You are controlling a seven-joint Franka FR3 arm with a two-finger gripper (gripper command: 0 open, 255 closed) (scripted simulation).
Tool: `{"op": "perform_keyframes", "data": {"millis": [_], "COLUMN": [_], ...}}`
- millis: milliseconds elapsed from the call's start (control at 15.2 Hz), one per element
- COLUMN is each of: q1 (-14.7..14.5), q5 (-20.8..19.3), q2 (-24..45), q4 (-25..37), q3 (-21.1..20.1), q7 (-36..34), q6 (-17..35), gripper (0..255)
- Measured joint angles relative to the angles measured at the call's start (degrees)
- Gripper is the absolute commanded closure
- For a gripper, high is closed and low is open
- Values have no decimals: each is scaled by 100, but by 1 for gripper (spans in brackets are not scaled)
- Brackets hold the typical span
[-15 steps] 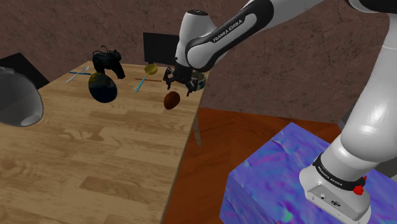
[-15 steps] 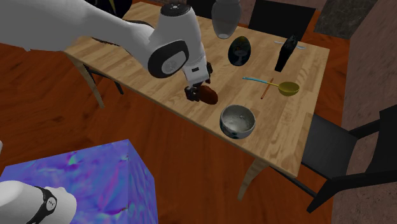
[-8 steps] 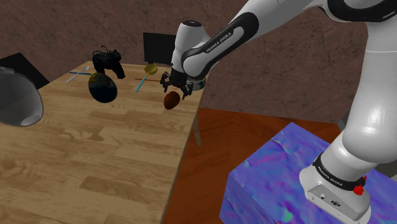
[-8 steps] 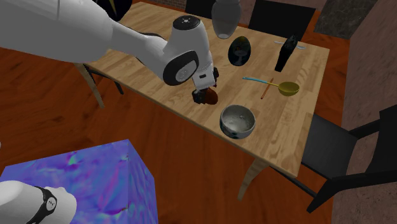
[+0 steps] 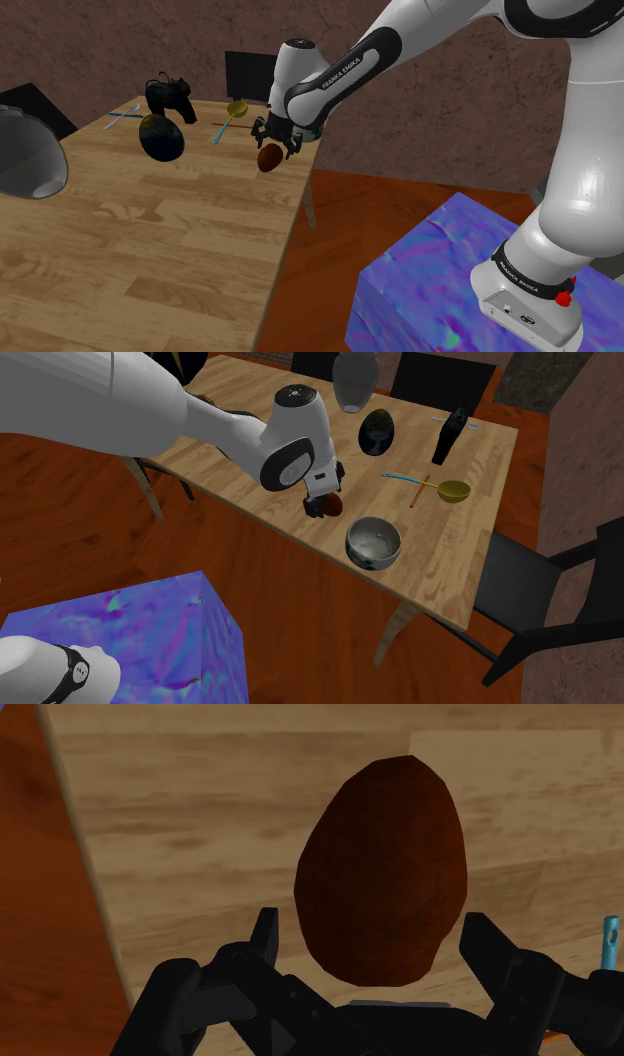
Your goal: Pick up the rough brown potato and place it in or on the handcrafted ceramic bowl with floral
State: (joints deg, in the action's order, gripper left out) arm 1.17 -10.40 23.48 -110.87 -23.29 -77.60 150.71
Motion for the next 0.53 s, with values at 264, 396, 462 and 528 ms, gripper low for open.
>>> {"op": "perform_keyframes", "data": {"millis": [264,396,462,528], "q1": [2,1,1,1], "q5": [0,-1,-1,-2], "q2": [-3,-4,-4,-4], "q4": [3,2,2,2], "q3": [1,3,3,3], "q7": [0,-2,-2,-3], "q6": [2,3,4,4], "gripper": [255,255,255,255]}}
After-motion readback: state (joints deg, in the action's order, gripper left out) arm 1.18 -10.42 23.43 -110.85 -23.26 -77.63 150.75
